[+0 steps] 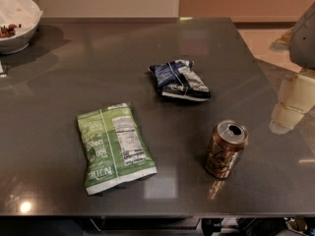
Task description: Move blue chip bag near orange can
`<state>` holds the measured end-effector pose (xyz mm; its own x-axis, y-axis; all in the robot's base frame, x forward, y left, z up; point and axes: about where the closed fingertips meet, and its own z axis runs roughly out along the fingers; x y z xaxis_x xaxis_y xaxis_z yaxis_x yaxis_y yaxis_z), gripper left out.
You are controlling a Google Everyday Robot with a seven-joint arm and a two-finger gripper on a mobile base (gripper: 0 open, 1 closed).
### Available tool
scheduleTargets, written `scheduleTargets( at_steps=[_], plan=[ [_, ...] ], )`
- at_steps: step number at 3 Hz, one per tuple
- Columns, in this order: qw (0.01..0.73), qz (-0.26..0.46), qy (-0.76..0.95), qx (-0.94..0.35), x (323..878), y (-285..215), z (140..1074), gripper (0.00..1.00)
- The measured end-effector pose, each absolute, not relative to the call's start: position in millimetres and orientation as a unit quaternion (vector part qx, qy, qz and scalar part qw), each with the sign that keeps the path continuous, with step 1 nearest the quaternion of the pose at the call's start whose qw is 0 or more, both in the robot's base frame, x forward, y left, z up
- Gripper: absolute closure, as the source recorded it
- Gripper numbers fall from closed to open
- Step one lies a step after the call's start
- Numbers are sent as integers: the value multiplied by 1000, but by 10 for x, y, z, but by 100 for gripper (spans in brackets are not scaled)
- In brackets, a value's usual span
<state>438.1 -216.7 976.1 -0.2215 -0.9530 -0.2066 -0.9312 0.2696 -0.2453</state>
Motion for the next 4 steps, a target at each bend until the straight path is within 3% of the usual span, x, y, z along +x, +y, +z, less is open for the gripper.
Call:
scheduleTargets(
  at_steps=[2, 4],
  plan=[
    [159, -34, 781, -603, 4384, -2165, 9761, 0],
    [197, -21, 768, -609, 4888, -1913, 9744, 0]
  ],
)
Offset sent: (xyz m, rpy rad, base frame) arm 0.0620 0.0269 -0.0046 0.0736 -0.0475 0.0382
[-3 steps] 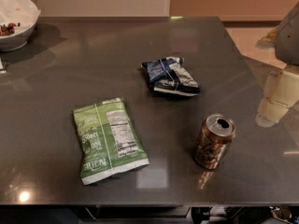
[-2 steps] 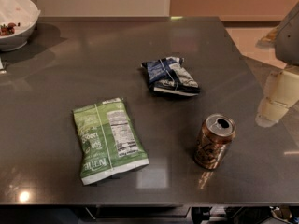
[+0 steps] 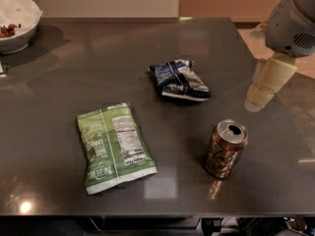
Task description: Move blue chip bag near orange can
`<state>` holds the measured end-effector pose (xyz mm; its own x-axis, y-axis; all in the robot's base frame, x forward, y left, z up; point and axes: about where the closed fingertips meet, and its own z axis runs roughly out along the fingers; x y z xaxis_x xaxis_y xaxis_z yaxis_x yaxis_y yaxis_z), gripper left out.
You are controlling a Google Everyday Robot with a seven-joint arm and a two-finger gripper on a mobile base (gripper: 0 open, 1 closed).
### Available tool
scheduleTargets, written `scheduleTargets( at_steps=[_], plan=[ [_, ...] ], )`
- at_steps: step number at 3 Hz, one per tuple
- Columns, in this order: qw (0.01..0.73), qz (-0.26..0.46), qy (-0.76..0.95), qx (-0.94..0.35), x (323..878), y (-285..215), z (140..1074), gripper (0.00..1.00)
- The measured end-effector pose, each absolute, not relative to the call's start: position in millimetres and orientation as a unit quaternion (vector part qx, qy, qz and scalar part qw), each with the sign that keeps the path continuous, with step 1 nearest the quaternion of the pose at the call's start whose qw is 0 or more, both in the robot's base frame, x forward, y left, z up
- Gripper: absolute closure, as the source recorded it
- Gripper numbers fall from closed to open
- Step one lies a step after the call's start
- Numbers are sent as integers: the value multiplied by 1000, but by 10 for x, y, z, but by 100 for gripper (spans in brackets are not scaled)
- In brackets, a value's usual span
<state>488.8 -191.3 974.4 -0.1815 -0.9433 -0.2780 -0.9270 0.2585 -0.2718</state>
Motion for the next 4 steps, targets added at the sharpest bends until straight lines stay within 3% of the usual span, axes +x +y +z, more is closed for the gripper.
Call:
scheduleTargets(
  at_steps=[2, 4],
  plan=[
    [226, 40, 776, -587, 5695, -1567, 9211, 0],
    [223, 74, 788, -569, 6072, -1356, 8738, 0]
  ],
)
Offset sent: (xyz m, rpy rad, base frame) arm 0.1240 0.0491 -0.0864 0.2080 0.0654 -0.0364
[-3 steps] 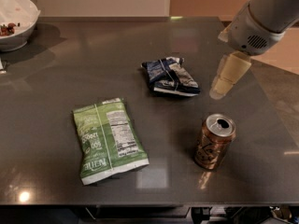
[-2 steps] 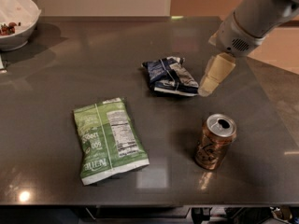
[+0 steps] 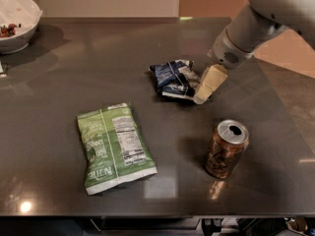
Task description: Move blue chip bag near orange can
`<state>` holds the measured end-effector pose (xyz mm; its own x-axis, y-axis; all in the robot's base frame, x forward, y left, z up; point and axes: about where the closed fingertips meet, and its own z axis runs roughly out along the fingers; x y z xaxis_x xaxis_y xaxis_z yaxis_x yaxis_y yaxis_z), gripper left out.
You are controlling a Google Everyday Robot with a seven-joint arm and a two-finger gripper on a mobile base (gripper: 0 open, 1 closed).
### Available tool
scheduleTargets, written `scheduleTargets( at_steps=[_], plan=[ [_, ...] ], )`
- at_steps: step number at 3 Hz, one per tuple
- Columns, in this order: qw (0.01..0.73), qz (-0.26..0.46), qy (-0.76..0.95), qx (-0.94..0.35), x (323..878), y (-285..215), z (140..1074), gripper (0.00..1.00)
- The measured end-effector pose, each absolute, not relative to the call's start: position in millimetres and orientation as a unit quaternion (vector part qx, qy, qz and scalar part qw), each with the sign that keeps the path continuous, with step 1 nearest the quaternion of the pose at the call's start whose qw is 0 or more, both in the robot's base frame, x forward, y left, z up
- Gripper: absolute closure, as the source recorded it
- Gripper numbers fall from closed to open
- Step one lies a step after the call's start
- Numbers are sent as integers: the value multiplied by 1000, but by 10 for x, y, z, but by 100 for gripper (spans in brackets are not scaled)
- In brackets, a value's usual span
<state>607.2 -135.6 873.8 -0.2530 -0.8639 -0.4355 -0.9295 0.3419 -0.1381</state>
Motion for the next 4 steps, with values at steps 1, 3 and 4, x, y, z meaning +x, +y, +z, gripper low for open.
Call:
scheduleTargets(
  at_steps=[1, 3, 4],
  plan=[
    [211, 90, 792, -567, 6142, -1272, 8550, 11],
    [199, 101, 797, -561, 6150, -1263, 8428, 53],
    [205, 100, 794, -563, 6058, -1370, 8546, 75]
  ],
)
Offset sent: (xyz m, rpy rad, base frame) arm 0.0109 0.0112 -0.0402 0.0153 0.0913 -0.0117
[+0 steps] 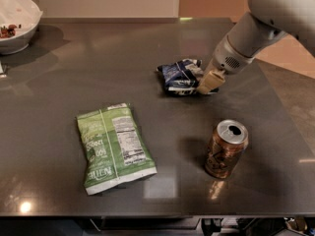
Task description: Move blue chip bag near orange can
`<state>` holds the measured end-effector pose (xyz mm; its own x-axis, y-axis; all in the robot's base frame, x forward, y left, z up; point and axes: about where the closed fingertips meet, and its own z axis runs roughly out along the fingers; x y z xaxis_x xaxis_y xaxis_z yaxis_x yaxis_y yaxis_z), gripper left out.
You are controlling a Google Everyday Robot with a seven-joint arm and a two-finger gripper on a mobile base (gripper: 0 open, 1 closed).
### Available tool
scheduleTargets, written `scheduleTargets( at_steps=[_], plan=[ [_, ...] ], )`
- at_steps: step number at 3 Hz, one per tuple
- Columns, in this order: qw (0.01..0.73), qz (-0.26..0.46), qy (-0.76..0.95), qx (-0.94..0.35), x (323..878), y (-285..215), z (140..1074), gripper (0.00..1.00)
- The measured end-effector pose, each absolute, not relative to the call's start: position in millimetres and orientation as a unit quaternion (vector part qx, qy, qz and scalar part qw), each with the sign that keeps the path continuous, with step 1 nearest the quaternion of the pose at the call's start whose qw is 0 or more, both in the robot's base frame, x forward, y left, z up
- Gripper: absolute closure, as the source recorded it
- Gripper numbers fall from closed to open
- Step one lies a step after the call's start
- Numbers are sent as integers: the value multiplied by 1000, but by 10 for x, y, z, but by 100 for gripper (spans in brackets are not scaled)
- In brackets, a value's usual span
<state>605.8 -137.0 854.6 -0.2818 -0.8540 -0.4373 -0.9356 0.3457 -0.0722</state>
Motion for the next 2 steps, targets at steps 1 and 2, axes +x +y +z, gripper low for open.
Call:
scheduleTargets(
  at_steps=[1, 2],
  plan=[
    [206, 98, 782, -579, 5858, -1589, 8684, 98],
    [210, 111, 762, -603, 5635, -1792, 8724, 100]
  ],
)
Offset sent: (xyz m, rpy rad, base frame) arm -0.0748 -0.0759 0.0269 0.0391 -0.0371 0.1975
